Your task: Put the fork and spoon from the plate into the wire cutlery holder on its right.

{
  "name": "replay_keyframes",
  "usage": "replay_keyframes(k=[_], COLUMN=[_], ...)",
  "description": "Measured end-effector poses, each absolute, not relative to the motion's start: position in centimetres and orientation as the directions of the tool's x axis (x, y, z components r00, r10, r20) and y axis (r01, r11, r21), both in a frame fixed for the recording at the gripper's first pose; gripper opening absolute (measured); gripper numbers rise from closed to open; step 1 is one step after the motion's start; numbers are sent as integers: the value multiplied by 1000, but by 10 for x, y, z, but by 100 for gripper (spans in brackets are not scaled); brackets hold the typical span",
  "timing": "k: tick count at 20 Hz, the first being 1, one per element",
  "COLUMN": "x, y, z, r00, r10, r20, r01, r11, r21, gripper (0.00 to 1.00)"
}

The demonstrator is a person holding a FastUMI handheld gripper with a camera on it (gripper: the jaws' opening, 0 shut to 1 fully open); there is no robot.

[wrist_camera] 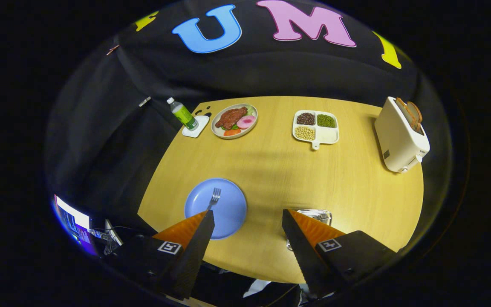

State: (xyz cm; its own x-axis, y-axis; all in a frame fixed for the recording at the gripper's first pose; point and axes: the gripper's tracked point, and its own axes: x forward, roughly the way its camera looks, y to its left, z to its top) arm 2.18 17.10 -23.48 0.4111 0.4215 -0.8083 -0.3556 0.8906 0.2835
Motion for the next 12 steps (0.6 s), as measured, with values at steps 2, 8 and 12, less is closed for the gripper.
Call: replay_keyframes(k=[2, 8, 12], x=[15, -17, -38], y=[194, 263, 289], z=[-249, -314, -360], r00=[403, 331, 272], r10=[424, 407, 360], r20=[-811, -851, -892], r01=[-361, -389, -402], r11=[888, 881, 885], r21=[285, 270, 235], gripper=[99, 99, 99])
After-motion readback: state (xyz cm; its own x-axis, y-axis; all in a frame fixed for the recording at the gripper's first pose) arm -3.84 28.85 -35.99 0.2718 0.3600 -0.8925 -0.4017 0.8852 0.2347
